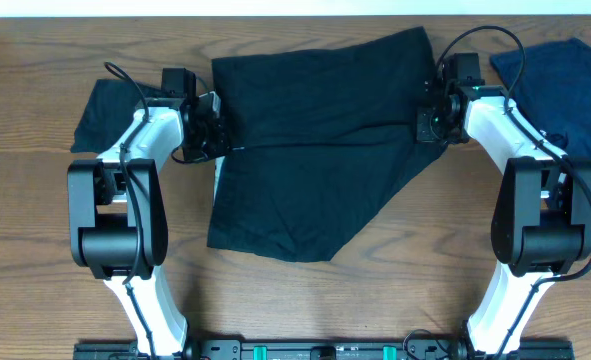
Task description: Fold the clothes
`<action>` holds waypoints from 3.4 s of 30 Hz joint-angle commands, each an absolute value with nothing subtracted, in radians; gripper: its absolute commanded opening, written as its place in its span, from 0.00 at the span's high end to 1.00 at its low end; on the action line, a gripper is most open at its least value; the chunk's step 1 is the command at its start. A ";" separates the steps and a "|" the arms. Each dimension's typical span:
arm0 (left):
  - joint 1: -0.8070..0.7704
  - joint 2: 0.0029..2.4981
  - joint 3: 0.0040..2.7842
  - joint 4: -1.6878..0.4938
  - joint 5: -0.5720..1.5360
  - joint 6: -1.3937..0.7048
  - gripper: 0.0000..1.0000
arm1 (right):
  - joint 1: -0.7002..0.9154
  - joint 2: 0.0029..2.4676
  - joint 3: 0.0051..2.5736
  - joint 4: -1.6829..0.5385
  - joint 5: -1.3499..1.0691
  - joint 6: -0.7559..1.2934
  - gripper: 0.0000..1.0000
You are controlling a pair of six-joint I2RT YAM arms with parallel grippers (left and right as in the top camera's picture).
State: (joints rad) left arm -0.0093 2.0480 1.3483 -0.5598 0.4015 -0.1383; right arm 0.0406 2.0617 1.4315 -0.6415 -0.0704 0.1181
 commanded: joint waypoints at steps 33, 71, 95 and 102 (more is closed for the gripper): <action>-0.049 1.749 1.367 -0.732 0.320 -0.155 0.28 | -0.039 2.068 1.726 -1.028 -0.191 0.073 0.53; -0.089 1.963 1.345 -0.570 0.319 -0.151 0.29 | -0.050 2.049 1.218 -0.791 -0.529 0.205 0.99; -0.091 1.881 1.346 -0.639 0.422 -0.136 0.49 | -0.061 1.994 1.487 -1.063 -0.277 0.205 0.87; -0.092 1.853 1.346 -0.733 0.413 -0.136 0.80 | -0.059 1.994 1.487 -1.139 -0.383 0.130 0.39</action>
